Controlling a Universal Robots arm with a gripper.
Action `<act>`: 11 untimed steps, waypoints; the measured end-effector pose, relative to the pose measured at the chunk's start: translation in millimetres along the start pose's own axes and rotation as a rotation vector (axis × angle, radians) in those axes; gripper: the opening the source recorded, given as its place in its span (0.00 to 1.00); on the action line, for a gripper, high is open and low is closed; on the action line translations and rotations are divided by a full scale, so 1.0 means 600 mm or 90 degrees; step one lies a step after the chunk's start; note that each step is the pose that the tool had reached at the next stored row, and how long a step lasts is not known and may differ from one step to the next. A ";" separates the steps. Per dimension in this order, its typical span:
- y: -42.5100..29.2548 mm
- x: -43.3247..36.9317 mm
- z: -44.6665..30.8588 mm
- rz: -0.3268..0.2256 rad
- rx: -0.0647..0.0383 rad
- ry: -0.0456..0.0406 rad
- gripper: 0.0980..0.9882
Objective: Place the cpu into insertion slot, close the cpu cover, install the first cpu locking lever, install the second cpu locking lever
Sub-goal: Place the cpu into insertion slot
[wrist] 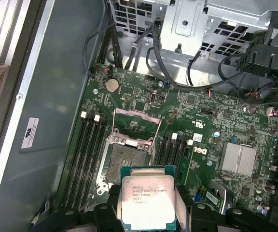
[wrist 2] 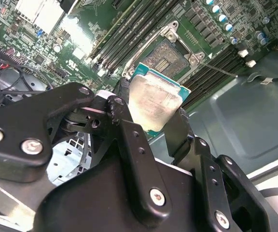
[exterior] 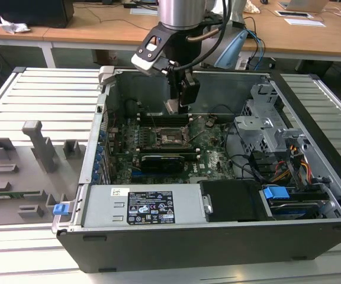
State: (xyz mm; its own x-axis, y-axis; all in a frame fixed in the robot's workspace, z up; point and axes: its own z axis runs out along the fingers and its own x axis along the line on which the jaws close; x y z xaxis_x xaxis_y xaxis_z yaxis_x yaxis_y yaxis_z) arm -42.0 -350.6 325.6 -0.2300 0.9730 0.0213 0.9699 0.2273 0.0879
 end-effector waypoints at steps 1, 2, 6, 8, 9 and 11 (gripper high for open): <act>0.000 0.000 0.000 0.000 0.000 0.0003 0.48; 0.000 0.000 0.001 0.000 0.000 0.0004 0.48; 0.000 0.000 0.003 0.002 0.000 0.0005 0.48; 0.000 0.000 0.005 0.015 0.000 -0.0006 0.48; 0.000 0.000 0.006 0.027 -0.001 -0.0016 0.48; -0.001 0.000 0.006 0.037 -0.001 -0.0026 0.48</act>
State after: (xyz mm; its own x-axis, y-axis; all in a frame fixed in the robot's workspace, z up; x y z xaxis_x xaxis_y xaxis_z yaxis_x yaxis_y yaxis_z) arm -42.0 -350.6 321.8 -0.1730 0.9847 0.0224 0.9814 0.1704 0.0880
